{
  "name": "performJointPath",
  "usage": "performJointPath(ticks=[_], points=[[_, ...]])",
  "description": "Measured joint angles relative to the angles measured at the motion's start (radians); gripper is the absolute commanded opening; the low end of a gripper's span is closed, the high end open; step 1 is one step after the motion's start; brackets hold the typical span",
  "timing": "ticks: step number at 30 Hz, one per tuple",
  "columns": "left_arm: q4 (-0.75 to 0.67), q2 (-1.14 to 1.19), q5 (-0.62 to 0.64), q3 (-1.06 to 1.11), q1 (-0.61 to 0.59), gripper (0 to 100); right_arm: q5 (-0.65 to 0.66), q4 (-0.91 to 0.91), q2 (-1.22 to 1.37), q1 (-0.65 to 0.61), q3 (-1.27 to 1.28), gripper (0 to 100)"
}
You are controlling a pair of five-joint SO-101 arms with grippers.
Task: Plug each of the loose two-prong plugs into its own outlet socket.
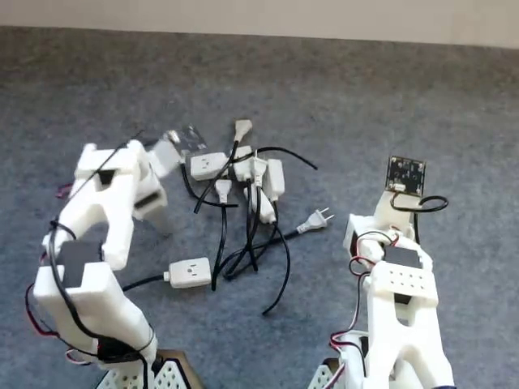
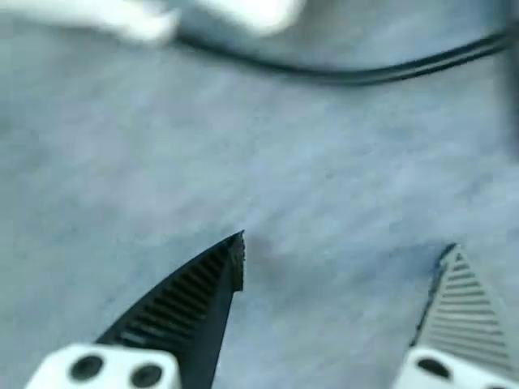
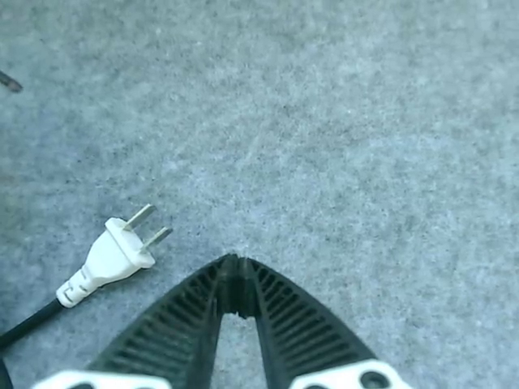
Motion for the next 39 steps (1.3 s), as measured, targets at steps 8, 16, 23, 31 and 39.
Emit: performJointPath(ticks=[8,16,23,31,39], points=[[0.488,-0.021,-0.002,-0.304,-0.008,29,0.0,0.0,0.0,0.0,0.0,0.6],[0.608,-0.333,0.002,0.012,0.249,29,0.0,0.0,0.0,0.002,0.0,0.6],[0.186,-0.516,0.061,0.477,0.307,29,0.0,0.0,0.0,0.0,0.0,0.6],[-0.005,-0.423,0.064,0.505,0.201,29,0.0,0.0,0.0,-0.002,0.0,0.6],[0.068,-0.307,0.018,0.245,0.055,29,0.0,0.0,0.0,-0.002,0.0,0.6]])
